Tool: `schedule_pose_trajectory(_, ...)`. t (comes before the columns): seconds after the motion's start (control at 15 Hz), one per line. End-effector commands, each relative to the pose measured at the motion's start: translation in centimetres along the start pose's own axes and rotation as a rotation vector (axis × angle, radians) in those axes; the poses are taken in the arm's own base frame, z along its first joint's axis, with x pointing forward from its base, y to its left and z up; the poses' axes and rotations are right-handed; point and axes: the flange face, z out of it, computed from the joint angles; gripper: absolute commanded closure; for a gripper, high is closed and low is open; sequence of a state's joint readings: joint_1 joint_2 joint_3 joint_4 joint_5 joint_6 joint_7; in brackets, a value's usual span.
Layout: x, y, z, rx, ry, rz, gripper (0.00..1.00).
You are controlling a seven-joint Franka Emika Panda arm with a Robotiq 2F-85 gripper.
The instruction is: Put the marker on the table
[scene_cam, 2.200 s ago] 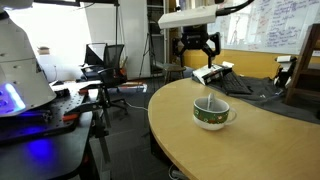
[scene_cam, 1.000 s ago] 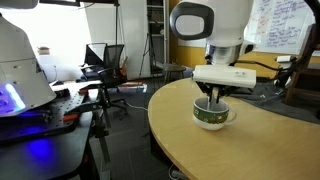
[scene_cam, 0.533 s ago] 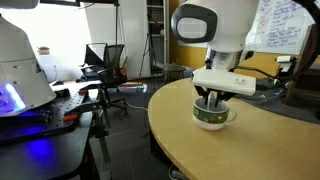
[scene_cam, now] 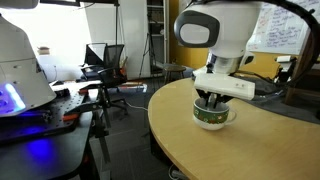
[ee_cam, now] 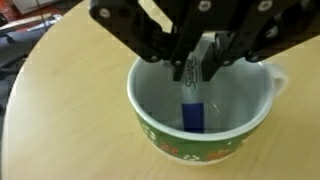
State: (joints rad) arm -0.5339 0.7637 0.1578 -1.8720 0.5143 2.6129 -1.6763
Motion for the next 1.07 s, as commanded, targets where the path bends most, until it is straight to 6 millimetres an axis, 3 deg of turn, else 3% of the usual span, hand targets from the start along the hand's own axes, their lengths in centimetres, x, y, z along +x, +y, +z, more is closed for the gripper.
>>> schedule_pose_trajectory(0.0, 0.6, 0.5, 0.7, 0.024, -0.005, 0.022, 0.76)
schedule_pose_trajectory(0.07, 0.6, 0.6, 0.8, 0.017, -0.015, 0.026, 0.9)
schedule_pose_trajectory(0.2, 0.5, 0.3, 0.0, 0.011, -0.038, 0.041, 0.99)
schedule_pose_trajectory(0.27, 0.4, -0.3, -1.1, 0.004, -0.064, 0.05, 0.94)
schedule_pose_trajectory(0.4, 0.8, -1.4, -3.3, -0.044, -0.08, 0.046, 0.94)
schedule_pose_trajectory(0.67, 3.4, -3.9, -7.6, -0.087, -0.092, -0.016, 0.94)
schedule_pose_trajectory(0.87, 6.0, -6.9, -9.2, -0.07, -0.138, -0.056, 0.94)
schedule_pose_trajectory(1.0, 8.1, -8.9, -8.9, -0.029, -0.184, -0.095, 0.94)
